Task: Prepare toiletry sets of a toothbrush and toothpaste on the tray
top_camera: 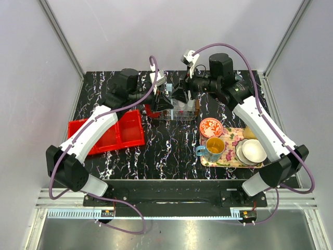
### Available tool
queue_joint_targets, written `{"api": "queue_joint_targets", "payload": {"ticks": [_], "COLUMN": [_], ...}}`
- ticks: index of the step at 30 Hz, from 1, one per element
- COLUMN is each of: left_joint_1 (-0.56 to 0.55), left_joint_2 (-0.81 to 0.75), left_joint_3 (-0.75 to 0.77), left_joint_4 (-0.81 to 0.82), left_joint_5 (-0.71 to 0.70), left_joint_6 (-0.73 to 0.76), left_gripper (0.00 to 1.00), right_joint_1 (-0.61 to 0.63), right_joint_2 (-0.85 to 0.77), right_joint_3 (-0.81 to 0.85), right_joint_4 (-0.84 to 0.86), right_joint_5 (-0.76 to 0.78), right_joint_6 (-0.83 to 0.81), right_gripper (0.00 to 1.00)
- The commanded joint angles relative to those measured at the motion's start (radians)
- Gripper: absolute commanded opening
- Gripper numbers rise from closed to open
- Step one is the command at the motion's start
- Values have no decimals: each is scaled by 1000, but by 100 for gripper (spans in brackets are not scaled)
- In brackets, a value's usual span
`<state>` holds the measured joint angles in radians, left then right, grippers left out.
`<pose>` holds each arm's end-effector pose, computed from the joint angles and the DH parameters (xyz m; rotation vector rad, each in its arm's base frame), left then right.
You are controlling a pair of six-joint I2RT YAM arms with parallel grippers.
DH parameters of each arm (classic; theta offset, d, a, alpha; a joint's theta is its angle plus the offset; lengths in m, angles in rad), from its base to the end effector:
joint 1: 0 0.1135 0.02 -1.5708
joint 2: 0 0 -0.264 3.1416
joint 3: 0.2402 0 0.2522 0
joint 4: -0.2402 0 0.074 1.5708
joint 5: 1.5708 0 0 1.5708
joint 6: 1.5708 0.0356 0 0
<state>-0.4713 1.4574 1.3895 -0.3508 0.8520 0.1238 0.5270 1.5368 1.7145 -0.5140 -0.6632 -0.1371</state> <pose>0.2797 -0.1726 0.3794 1.0962 1.6580 -1.0662 0.2810 0.1889 0.4460 -1.0453 1.6246 0.8919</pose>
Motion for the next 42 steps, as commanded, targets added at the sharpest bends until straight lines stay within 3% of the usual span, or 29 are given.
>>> {"api": "queue_joint_targets", "payload": {"ticks": [1,26,35,38,42], "left_joint_1": [-9,-15,-15,-15,-12], "left_joint_2": [12,12,12,6,-15], "left_joint_3": [62,65,68,65,52], "left_joint_4": [12,-22,-27,-30,-30], "left_joint_5": [25,41,19,2,-27], "left_joint_6": [27,53,60,66,66], "left_gripper": [0,0,0,6,36], "right_joint_1": [16,22,25,25,25], "right_joint_2": [0,28,34,32,34], "right_joint_3": [11,8,10,13,22], "right_joint_4": [22,15,9,9,25], "right_joint_5": [8,14,16,37,83], "right_joint_6": [-21,-35,-36,-42,-48], "right_gripper": [57,32,4,0,0]}}
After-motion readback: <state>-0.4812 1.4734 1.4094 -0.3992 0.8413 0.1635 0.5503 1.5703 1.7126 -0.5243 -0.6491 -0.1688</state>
